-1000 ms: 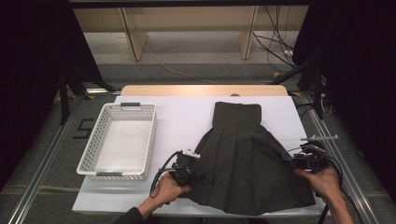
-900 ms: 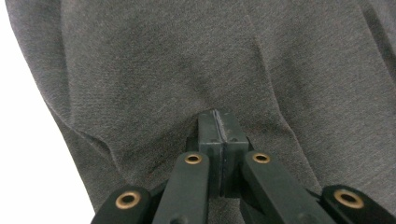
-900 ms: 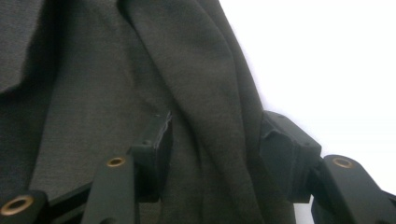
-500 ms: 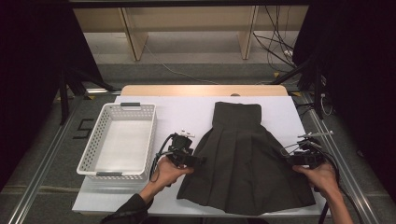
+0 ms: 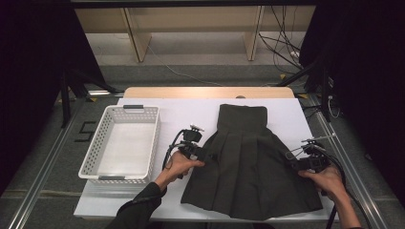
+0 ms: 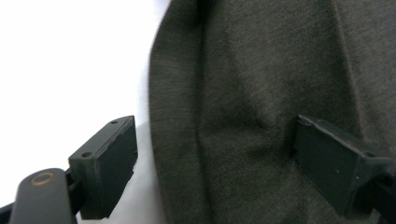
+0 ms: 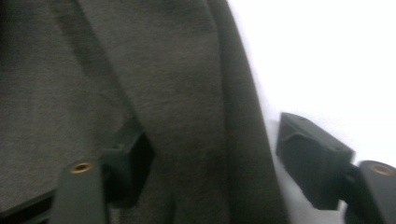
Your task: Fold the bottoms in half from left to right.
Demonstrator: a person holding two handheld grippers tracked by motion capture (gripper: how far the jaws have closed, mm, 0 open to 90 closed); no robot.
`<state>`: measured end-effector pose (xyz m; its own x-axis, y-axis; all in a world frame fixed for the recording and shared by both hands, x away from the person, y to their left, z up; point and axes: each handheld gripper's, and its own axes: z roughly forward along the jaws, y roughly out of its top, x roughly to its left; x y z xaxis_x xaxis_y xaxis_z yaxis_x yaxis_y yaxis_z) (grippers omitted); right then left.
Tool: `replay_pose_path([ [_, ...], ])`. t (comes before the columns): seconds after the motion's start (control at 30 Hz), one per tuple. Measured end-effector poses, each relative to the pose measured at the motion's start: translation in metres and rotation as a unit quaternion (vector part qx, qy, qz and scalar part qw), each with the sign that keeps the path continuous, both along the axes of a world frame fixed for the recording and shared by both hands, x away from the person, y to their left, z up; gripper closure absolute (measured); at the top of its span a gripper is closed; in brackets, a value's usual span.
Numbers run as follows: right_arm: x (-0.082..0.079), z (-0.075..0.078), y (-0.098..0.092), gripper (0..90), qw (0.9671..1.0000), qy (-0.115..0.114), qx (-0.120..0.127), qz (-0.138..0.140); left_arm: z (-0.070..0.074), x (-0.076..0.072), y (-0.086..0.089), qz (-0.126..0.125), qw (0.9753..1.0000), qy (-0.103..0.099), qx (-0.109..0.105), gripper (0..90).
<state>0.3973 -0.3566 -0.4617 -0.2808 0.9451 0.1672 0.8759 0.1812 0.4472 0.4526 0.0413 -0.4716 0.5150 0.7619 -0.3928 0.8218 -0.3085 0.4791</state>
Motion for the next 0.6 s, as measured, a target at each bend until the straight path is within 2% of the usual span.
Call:
replay_pose_path([
  [0.03,0.0,0.0,0.0,35.2,1.0,0.0,0.004,0.003,-0.002,0.001,0.0,-0.004,0.9999,0.012,-0.006,16.1],
  [0.1,-0.001,0.001,0.001,38.5,0.9999,0.004,0.007,0.008,-0.002,0.002,0.001,-0.009,0.9999,0.012,-0.008,17.2],
  [0.13,-0.001,0.001,0.002,41.4,0.9999,0.005,0.007,0.008,-0.002,0.003,0.002,-0.013,0.9994,0.022,-0.023,21.1],
  [0.17,-0.001,0.001,0.002,44.9,0.9999,0.007,0.008,0.007,-0.004,0.003,0.003,-0.02,0.9979,0.037,-0.049,30.8],
  [0.2,-0.002,0.002,0.002,47.5,0.9999,0.007,0.011,0.01,-0.006,0.002,0.003,-0.023,0.997,0.042,-0.061,40.1],
  [0.27,-0.002,0.002,0.002,54.3,0.9997,0.012,0.017,0.013,-0.007,0.0,0.003,-0.034,0.9972,0.032,-0.058,50.1],
  [0.3,-0.003,0.002,0.003,59.1,0.9995,0.015,0.023,0.016,-0.006,-0.001,0.002,-0.031,0.9973,0.031,-0.059,55.6],
  [0.43,-0.003,0.001,0.006,74.8,0.9989,0.02,0.026,0.033,-0.001,-0.009,0.004,-0.024,0.9985,0.0,-0.049,74.9],
  [0.5,-0.003,0.002,0.007,81.6,0.9987,0.023,0.032,0.033,0.004,-0.015,0.007,-0.019,0.9987,-0.014,-0.044,77.8],
  [0.6,-0.002,0.004,0.009,84.6,0.9983,0.023,0.042,0.034,0.01,-0.023,0.015,-0.003,0.9987,-0.026,-0.044,78.6],
])
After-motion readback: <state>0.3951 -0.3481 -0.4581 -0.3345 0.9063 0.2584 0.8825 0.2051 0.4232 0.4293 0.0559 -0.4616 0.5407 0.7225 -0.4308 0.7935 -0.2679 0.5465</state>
